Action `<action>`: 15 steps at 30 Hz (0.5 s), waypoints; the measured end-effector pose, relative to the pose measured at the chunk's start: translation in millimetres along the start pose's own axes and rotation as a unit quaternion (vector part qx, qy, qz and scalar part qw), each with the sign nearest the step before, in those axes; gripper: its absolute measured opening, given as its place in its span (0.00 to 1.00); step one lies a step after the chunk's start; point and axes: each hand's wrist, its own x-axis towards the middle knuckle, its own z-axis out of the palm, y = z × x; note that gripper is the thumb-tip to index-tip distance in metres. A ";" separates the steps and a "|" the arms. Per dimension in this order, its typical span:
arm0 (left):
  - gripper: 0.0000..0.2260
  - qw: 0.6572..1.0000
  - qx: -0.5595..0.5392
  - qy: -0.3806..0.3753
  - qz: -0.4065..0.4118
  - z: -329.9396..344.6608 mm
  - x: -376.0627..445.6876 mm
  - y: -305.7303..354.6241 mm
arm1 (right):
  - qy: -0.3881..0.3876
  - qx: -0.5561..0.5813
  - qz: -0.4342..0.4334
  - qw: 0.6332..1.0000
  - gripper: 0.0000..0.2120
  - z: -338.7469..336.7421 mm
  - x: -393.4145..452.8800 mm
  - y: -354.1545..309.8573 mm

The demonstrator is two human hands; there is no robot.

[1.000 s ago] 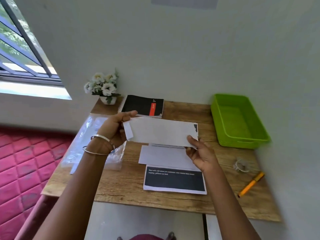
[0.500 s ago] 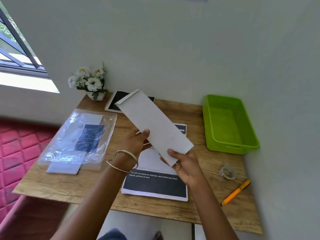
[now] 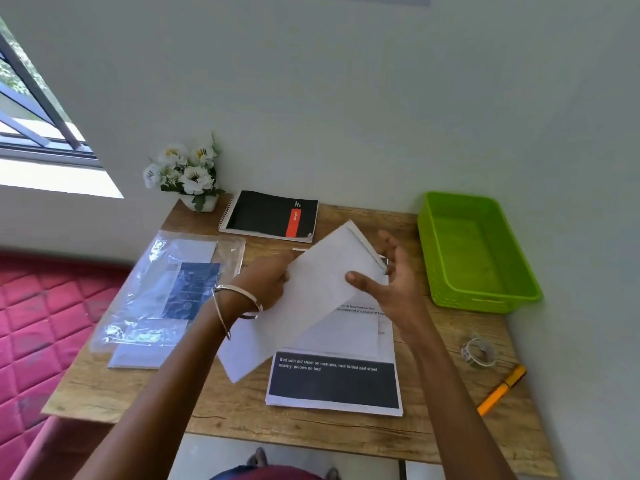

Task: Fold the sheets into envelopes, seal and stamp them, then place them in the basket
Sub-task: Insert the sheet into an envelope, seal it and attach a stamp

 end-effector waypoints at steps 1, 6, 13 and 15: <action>0.18 1.000 -0.001 -0.008 0.013 -3.1 0.6 -1.6 | -0.008 -0.053 -0.014 0.998 0.38 3.9 1.3 -0.1; 0.18 1.000 -0.009 -0.012 0.023 -15.2 2.4 -15.1 | 0.053 -0.237 -0.062 0.968 0.22 24.3 5.9 9.3; 0.51 0.995 0.084 -0.028 0.044 3.9 3.1 -9.0 | 0.048 -0.122 0.012 0.991 0.08 42.3 2.4 6.4; 0.58 0.990 0.113 -0.013 0.078 20.1 3.7 -3.5 | 0.054 -0.058 0.047 0.996 0.07 48.3 1.3 3.3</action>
